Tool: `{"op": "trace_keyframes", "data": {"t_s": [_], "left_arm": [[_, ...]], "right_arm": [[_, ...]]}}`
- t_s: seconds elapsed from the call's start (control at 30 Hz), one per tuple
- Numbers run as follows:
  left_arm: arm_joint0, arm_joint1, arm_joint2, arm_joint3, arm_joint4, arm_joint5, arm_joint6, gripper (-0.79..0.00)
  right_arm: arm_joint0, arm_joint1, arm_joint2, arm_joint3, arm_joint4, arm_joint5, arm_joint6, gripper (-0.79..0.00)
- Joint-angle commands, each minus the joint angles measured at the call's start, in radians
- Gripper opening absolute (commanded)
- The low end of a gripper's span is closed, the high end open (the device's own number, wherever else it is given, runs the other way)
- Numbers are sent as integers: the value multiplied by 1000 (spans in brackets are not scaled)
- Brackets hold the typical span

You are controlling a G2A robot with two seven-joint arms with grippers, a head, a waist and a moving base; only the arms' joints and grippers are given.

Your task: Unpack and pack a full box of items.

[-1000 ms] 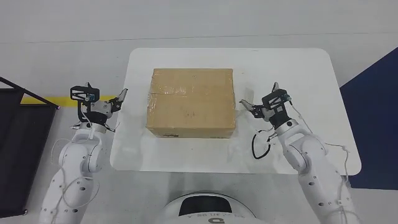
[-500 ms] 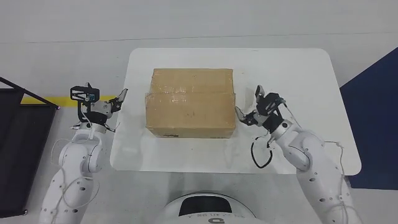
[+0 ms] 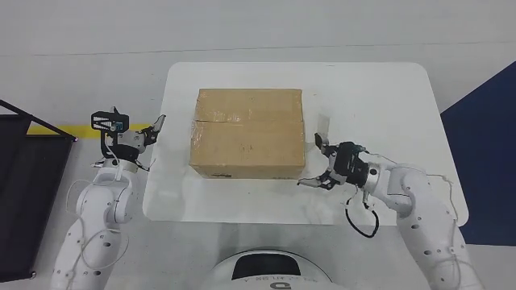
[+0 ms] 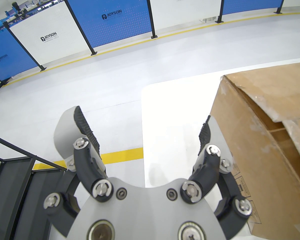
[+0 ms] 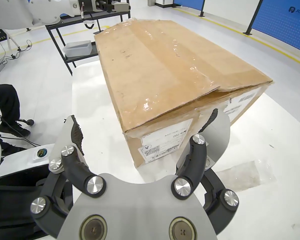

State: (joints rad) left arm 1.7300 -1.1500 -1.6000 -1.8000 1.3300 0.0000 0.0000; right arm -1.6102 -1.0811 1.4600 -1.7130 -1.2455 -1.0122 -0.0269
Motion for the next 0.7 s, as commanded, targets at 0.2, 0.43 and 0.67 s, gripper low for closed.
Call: {"op": "trace_keyframes", "data": {"t_s": [0.2, 0.43, 0.67], "left_arm": [[0, 0, 0, 0, 0, 0, 0, 0], [0, 0, 0, 0, 0, 0, 0, 0], [0, 0, 0, 0, 0, 0, 0, 0]], "right_arm": [[4, -19, 18, 27, 78, 476, 18, 0], [47, -39, -73, 5, 17, 700, 91, 0], [59, -38, -96, 11, 79, 539, 61, 0]]}}
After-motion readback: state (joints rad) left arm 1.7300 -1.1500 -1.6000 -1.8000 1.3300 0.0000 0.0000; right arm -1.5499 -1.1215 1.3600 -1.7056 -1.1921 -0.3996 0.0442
